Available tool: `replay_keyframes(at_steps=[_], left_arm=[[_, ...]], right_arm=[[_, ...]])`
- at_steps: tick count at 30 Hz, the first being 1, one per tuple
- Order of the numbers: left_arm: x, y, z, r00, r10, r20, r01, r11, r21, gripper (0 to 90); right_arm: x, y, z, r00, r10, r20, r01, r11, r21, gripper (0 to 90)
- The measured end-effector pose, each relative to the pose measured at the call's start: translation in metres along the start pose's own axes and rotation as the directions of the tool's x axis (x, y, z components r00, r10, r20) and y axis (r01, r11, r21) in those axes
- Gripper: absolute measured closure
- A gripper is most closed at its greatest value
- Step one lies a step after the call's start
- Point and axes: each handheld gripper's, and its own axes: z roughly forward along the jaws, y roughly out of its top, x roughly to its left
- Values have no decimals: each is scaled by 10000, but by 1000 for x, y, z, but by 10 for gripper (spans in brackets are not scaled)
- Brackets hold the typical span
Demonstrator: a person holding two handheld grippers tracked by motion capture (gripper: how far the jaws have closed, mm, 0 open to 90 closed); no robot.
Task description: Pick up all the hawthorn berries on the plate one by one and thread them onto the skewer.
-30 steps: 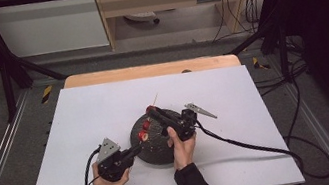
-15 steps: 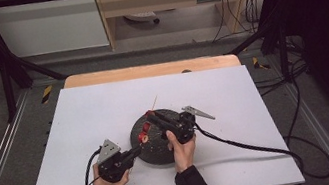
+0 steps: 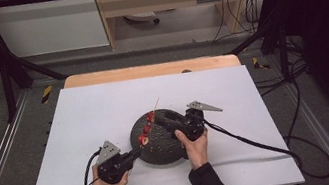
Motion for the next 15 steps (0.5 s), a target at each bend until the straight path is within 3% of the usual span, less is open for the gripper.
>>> replay_keyframes(at_steps=[6, 10, 15], left_arm=[[1, 0, -2, 10000, 55, 4, -55, 9999, 96, 881], [2, 0, -3, 9999, 104, 18, -104, 9997, 218, 881], [3, 1, -6, 9998, 197, 60, -199, 9992, 354, 881]], right_arm=[[-13, 5, -15, 9946, -904, 501, 842, 9898, 1146, 137], [-22, 6, -27, 9839, -1597, 804, 1437, 9739, 1757, 71], [-35, 5, -40, 9737, -2061, 970, 1785, 9549, 2374, 34]])
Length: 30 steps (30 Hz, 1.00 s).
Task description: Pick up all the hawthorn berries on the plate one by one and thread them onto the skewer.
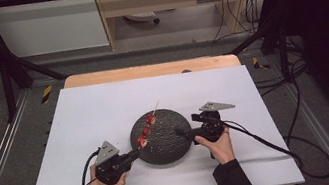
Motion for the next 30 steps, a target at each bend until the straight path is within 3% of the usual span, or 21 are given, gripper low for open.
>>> replay_keyframes(at_steps=[11, 18, 22, 30], left_arm=[[6, 6, -3, 9999, 58, 143, -64, 9991, 414, 882], [6, 15, -1, 9997, 243, 65, -247, 9968, 757, 881], [8, 22, 5, 9995, 306, 17, -306, 9916, 1260, 881], [10, 36, 14, 9989, 467, -26, -456, 9846, 1686, 881]], right_arm=[[-23, -19, -22, 9953, -866, 436, 812, 9901, 1146, 5], [-38, -31, -40, 9929, -1040, 579, 942, 9839, 1516, 5], [-45, -38, -50, 9917, -1055, 732, 917, 9810, 1710, 5], [-56, -47, -64, 9891, -1111, 971, 911, 9775, 1901, 5]])
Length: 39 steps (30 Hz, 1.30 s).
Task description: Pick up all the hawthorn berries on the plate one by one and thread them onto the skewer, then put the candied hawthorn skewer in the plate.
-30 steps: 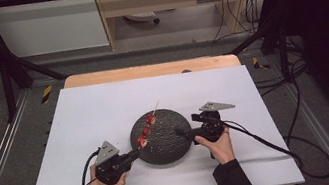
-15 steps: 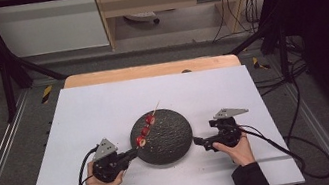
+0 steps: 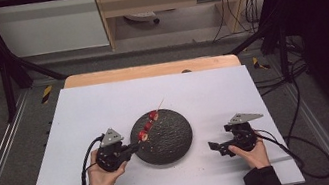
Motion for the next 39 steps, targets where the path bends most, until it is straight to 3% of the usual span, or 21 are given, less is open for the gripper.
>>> replay_keyframes(at_steps=[17, 29, 39], left_arm=[[-3, 17, 23, 9997, 148, -168, -130, 9948, 1012, 881], [-8, 18, 41, 9992, 305, -273, -252, 9838, 1775, 881], [-11, 16, 50, 9983, 269, -508, -149, 9750, 2218, 881]], right_arm=[[-10, -16, -7, 9998, 181, 93, -181, 9998, 26, 6], [-10, -18, -8, 9999, 108, 45, -107, 9999, -45, 6], [-11, -18, -10, 9995, 314, 80, -313, 9995, -94, 6]])
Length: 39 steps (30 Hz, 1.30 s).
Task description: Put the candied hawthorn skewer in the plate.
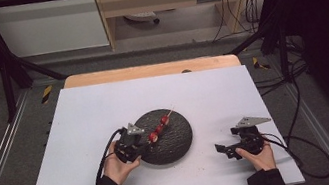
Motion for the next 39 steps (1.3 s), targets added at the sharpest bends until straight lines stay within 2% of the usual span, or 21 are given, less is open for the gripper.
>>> replay_keyframes(at_steps=[12, 18, 25, 32, 39], left_arm=[[-4, 1, 11, 9994, 178, -302, -161, 9983, 558, 880], [-4, 1, 11, 9993, 208, -307, -191, 9983, 547, 878], [-3, 1, 11, 9992, 268, -285, -252, 9982, 548, 862], [-2, -1, 4, 9988, 471, -93, -469, 9987, 174, 741], [4, -5, -9, 9971, 745, 118, -743, 9970, -235, 562]], right_arm=[[-1, -1, 1, 9999, -139, 58, 139, 9999, 89, 7], [-1, -2, 2, 10000, -14, 52, 13, 9999, 155, 6], [-1, -2, 2, 10000, -73, 15, 72, 9998, 210, 6], [-1, -2, 2, 10000, -51, -2, 51, 9999, 158, 6], [-1, -2, 1, 10000, -86, -10, 86, 9998, 158, 6]])
